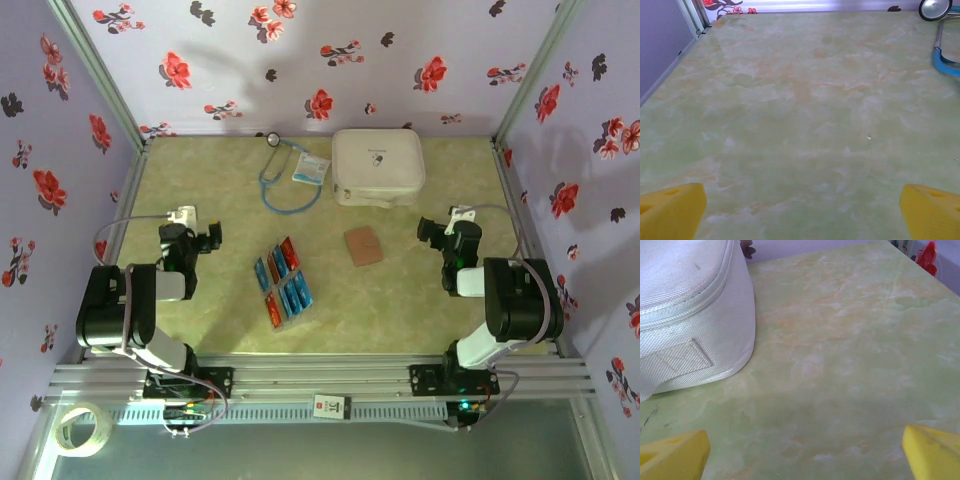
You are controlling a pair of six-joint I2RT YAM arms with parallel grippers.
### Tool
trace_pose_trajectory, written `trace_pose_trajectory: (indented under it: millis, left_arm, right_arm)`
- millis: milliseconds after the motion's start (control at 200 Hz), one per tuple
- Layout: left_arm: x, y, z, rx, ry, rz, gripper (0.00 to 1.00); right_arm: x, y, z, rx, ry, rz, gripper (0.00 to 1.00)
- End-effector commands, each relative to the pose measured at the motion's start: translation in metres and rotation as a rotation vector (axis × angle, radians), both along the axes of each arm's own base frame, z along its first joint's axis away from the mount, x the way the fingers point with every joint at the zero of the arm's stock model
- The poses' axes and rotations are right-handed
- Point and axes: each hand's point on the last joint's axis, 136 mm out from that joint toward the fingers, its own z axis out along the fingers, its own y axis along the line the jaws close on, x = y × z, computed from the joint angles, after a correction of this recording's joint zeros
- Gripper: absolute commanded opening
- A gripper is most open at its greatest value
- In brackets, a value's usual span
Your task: Put the credit cards into the card holder
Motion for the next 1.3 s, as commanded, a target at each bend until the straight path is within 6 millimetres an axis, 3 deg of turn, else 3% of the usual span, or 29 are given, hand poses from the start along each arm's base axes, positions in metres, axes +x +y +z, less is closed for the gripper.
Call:
trace_pose_trajectory:
  millis: [0,1295]
  left_arm:
    - [0.0055,0.0003,0.0094,-0.005,-0.030,-0.007,1.00]
    - [0.0070,0.0027,0.0089,-0.028,-0.023,-0.009,1.00]
  right_arm:
    - [0.0044,0.0008,0.0088,-0.010,-0.026,0.014,0.99]
    - [0.0063,-0.0003,0.0075,-0.008,-0.018,0.008,0.99]
